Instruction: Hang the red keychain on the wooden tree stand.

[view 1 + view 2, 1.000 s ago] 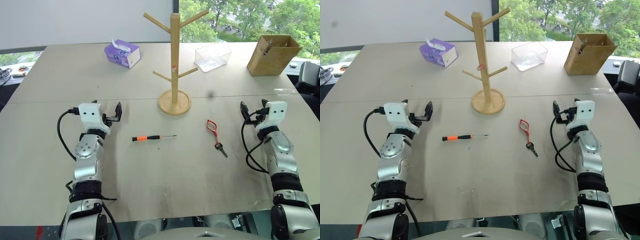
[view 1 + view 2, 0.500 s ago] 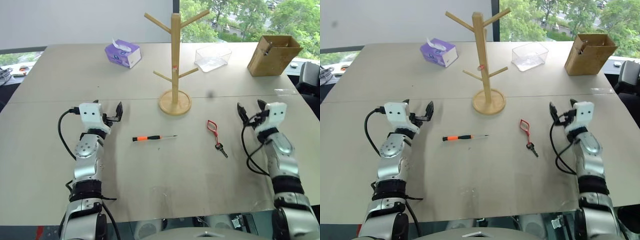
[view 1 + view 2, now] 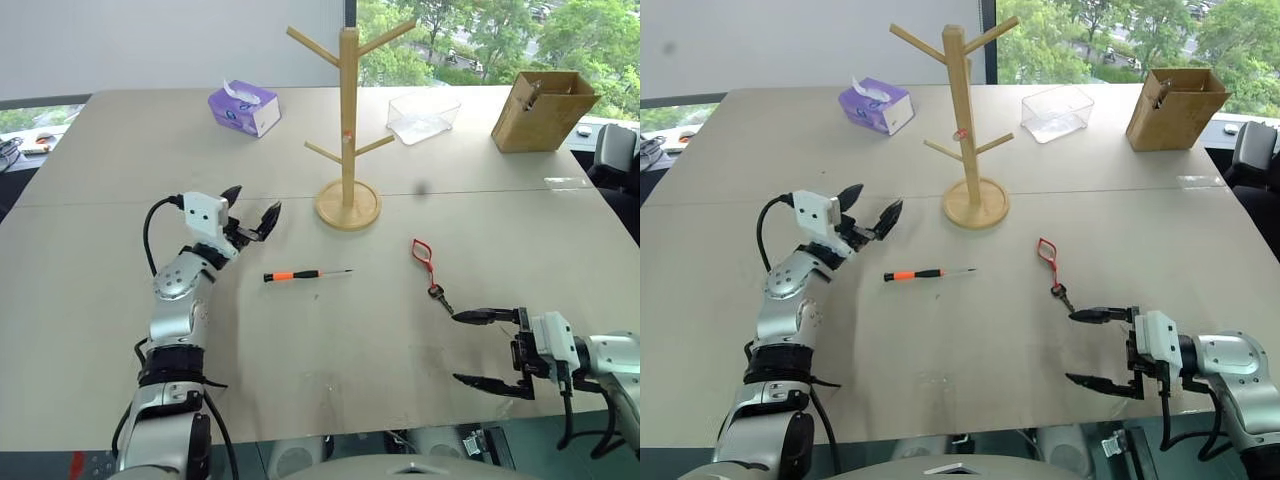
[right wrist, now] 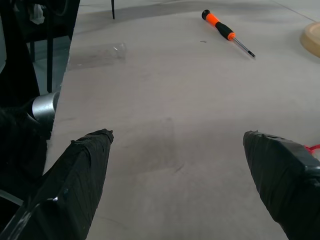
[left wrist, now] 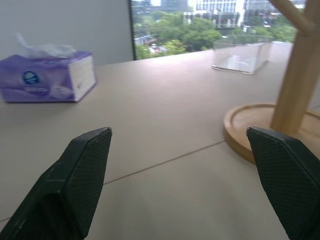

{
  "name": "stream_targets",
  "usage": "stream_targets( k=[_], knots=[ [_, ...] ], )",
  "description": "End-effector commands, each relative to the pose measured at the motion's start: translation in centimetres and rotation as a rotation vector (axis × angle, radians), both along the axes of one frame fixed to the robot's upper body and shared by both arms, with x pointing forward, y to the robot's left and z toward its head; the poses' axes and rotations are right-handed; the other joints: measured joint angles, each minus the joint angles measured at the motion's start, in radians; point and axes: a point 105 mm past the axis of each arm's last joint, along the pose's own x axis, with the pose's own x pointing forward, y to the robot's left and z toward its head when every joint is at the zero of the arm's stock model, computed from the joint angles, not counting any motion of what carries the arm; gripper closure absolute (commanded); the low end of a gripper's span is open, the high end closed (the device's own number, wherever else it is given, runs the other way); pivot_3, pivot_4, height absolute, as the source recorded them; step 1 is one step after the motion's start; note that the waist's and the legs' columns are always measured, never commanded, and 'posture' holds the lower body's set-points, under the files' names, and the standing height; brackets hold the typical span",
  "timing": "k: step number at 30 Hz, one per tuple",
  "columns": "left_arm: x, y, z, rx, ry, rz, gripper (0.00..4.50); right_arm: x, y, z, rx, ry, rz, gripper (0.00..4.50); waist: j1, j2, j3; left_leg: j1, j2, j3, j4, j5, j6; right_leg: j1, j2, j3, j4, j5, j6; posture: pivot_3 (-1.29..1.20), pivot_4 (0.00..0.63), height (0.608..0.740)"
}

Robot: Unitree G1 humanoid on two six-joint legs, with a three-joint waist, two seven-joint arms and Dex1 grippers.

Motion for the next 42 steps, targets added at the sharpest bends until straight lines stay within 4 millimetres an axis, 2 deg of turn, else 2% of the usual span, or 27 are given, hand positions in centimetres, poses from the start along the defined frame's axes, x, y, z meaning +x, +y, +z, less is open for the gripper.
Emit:
stream_targets(
  k=[1, 4, 10, 16, 23, 30, 34, 37, 42],
  knots=[
    [-1.6, -2.2, 2.0, 0.075, -0.021, -0.247, 0.04, 1.3, -0.3, 0.7, 0.006, -0.071, -0.02, 0.0, 0.001, -0.001, 0.001, 0.0, 0.0, 0.0, 0.0, 0.002, -0.004, 0.0, 0.0, 0.0, 0.0, 0.0, 0.0, 0.0, 0.15, 0.74],
    [-3.1, -2.9, 2.2, 0.137, 0.038, -0.413, 0.04, 1.6, -0.4, 0.4, -0.004, -0.084, -0.031, 0.0, 0.005, -0.001, 0.001, -0.001, 0.0, 0.0, 0.0, 0.002, -0.004, 0.0, 0.0, 0.0, 0.0, 0.0, 0.0, 0.0, 0.15, 0.74],
    [-5.8, -3.0, 3.1, 0.299, 0.145, -0.661, 0.04, 1.7, -0.3, 0.1, -0.005, -0.076, -0.039, 0.0, 0.006, 0.0, 0.001, 0.0, 0.0, 0.0, 0.0, 0.002, -0.004, 0.0, 0.0, 0.0, 0.0, 0.0, 0.0, 0.0, 0.15, 0.74],
    [-6.3, -2.9, 2.7, 0.426, 0.167, -0.743, 0.04, 2.7, 0.2, 1.3, 0.097, -0.038, -0.119, 0.0, 0.01, 0.0, 0.001, 0.0, 0.0, 0.0, 0.0, 0.002, -0.004, 0.0, 0.0, 0.0, 0.0, 0.0, 0.0, 0.0, 0.15, 0.74],
    [-7.2, -3.1, 0.7, 0.503, 0.195, -0.816, 0.04, 4.1, -0.3, 1.6, 0.174, -0.065, -0.265, 0.0, 0.014, 0.0, 0.001, 0.0, 0.0, 0.0, 0.0, 0.002, -0.004, 0.0, 0.0, 0.0, 0.0, 0.0, 0.0, 0.0, 0.15, 0.74],
    [-7.1, -2.8, -0.5, 0.565, 0.219, -0.821, 0.04, 5.3, -0.8, 1.5, 0.18, -0.109, -0.344, 0.0, 0.017, 0.0, 0.001, 0.0, 0.0, 0.001, 0.0, 0.001, -0.001, 0.0, 0.0, 0.001, 0.0, 0.0, 0.0, 0.0, 0.15, 0.74],
    [-6.6, -2.0, -2.0, 0.612, 0.275, -0.802, 0.04, 5.6, -0.6, 1.6, 0.189, -0.128, -0.356, 0.0, 0.019, 0.0, 0.001, 0.0, 0.0, 0.001, 0.0, 0.0, 0.0, -0.001, 0.0, 0.001, 0.0, 0.0, 0.0, 0.0, 0.15, 0.74],
    [-5.9, -1.7, -2.9, 0.643, 0.289, -0.775, 0.04, 5.8, -0.4, 1.8, 0.197, -0.14, -0.362, 0.0, 0.021, 0.0, 0.001, 0.0, 0.0, 0.001, 0.0, 0.0, 0.0, -0.001, 0.0, 0.001, 0.0, 0.0, 0.0, 0.0, 0.15, 0.74],
    [-4.8, -2.2, -3.5, 0.644, 0.278, -0.762, 0.04, 6.0, -0.2, 2.1, 0.208, -0.151, -0.372, 0.0, 0.024, 0.0, 0.001, -0.001, 0.0, 0.001, 0.001, 0.0, 0.0, 0.0, 0.0, 0.001, 0.001, 0.0, 0.0, 0.0, 0.15, 0.74]
  ],
)
